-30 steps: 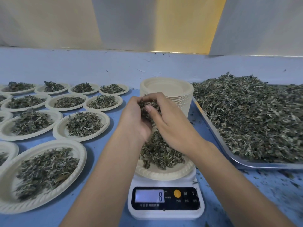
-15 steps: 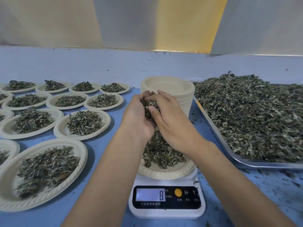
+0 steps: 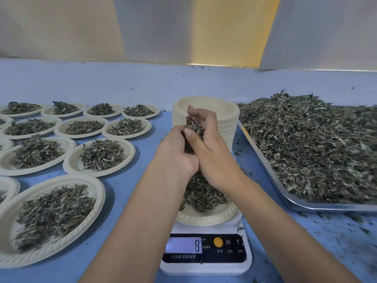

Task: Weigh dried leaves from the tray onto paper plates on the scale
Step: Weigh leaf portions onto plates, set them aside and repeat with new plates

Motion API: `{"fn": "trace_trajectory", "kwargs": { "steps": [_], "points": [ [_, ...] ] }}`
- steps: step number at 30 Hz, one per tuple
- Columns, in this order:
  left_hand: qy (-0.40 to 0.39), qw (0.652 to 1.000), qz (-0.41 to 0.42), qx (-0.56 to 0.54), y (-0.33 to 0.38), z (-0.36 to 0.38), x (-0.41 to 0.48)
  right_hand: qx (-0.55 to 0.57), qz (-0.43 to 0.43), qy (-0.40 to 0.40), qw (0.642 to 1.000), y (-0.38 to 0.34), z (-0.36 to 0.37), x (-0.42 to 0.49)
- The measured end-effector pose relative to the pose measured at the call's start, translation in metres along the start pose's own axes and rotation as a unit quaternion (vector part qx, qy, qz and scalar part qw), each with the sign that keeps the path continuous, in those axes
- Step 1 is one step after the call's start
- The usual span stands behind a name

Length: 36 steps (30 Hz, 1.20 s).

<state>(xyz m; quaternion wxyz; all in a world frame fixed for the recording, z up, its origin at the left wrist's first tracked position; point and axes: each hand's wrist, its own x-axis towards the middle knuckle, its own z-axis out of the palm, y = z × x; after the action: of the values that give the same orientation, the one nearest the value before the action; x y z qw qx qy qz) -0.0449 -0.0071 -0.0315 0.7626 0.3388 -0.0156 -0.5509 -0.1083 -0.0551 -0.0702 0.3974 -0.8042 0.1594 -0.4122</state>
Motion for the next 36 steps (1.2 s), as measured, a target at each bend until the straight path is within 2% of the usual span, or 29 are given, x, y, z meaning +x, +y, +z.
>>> {"fn": "trace_trajectory", "kwargs": {
  "steps": [4,7,10,13,16,18,21,27,33,36],
  "points": [
    [-0.03,0.999,0.001,-0.036,-0.007,0.021,-0.006,0.103,-0.009,0.072,0.992,-0.003,-0.009,0.004],
    [-0.064,0.997,-0.014,-0.051,-0.022,0.05,-0.004,0.198,0.009,0.164,0.966,-0.004,-0.029,0.007],
    [-0.047,0.998,-0.03,-0.029,-0.049,0.081,0.013,0.332,0.088,0.247,0.906,0.006,-0.058,0.007],
    [-0.064,0.994,-0.084,-0.023,-0.083,0.104,0.029,0.44,0.152,0.343,0.816,0.024,-0.095,0.0],
    [-0.085,0.983,-0.161,0.01,-0.111,0.111,0.046,0.453,0.236,0.433,0.742,0.044,-0.127,-0.012],
    [-0.088,0.977,-0.186,0.058,-0.124,0.109,0.053,0.422,0.293,0.457,0.726,0.057,-0.139,-0.018],
    [-0.102,0.97,-0.179,0.131,-0.132,0.105,0.057,0.361,0.326,0.486,0.726,0.068,-0.149,-0.022],
    [-0.146,0.96,-0.133,0.197,-0.128,0.101,0.053,0.224,0.295,0.459,0.807,0.066,-0.152,-0.019],
    [-0.141,0.954,-0.091,0.248,-0.121,0.096,0.051,0.135,0.254,0.422,0.86,0.061,-0.144,-0.019],
    [-0.149,0.951,-0.1,0.253,-0.116,0.093,0.048,0.06,0.254,0.397,0.88,0.066,-0.139,-0.021]
  ]
}}
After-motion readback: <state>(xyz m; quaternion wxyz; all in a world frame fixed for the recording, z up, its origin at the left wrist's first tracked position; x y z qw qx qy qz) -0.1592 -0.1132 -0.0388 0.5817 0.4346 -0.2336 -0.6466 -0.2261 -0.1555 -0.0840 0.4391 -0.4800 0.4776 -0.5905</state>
